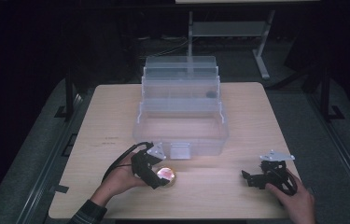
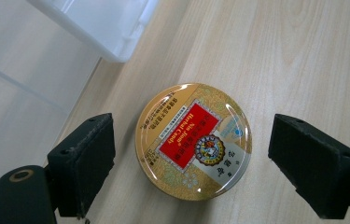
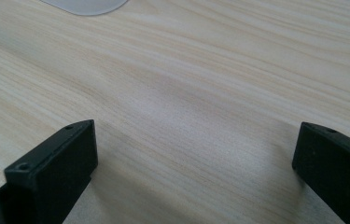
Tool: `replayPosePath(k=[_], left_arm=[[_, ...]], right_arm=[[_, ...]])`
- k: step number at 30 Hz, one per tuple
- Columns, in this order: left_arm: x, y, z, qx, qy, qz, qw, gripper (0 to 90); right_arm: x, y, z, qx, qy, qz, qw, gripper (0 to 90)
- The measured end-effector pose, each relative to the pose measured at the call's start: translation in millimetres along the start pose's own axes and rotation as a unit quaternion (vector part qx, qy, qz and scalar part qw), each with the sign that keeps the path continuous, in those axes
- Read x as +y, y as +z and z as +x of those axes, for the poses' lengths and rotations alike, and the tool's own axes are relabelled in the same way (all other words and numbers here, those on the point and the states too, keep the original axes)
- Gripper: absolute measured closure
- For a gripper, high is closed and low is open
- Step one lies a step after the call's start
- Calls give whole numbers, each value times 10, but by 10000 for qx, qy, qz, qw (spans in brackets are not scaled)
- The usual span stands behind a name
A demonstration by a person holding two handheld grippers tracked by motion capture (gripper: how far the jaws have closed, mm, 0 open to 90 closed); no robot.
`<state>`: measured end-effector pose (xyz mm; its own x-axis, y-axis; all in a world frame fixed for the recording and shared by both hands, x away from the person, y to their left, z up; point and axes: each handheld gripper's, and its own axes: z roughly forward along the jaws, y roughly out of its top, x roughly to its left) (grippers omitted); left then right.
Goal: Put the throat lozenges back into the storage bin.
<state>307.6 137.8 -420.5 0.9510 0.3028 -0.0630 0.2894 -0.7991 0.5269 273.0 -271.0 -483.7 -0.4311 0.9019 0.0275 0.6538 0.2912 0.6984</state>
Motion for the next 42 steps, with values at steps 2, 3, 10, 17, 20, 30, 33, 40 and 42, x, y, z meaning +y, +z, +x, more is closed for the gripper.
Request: replayPosePath(k=[2, 3, 10, 17, 20, 30, 33, 40, 42], left_arm=[[17, 16, 4, -9, 51, 65, 10000, 140], [25, 28, 0, -10, 29, 70, 10000, 140], [76, 102, -9, -78, 116, 224, 9997, 140], [98, 169, -13, -95, 109, 324, 9994, 140], [108, 193, -12, -106, 135, 375, 9991, 139], [117, 286, -14, -74, 208, 614, 9979, 140], [117, 302, -14, -57, 234, 689, 9973, 139], [112, 336, -18, -26, 250, 792, 9965, 140], [111, 346, -20, -20, 262, 834, 9962, 140]], right_arm=[[0, 0, 1, -1, 5, 3, 10000, 0], [0, 0, 1, 0, 5, 3, 10000, 0], [0, 0, 0, 0, 0, 0, 10000, 0], [0, 0, 1, 0, 6, 1, 10000, 0], [0, 0, 0, 0, 0, 1, 10000, 0], [0, 0, 0, 0, 4, 3, 10000, 0], [0, 0, 0, 0, -1, 0, 10000, 0], [0, 0, 1, 0, 6, 2, 10000, 0], [0, 0, 0, 0, 1, 1, 10000, 0]])
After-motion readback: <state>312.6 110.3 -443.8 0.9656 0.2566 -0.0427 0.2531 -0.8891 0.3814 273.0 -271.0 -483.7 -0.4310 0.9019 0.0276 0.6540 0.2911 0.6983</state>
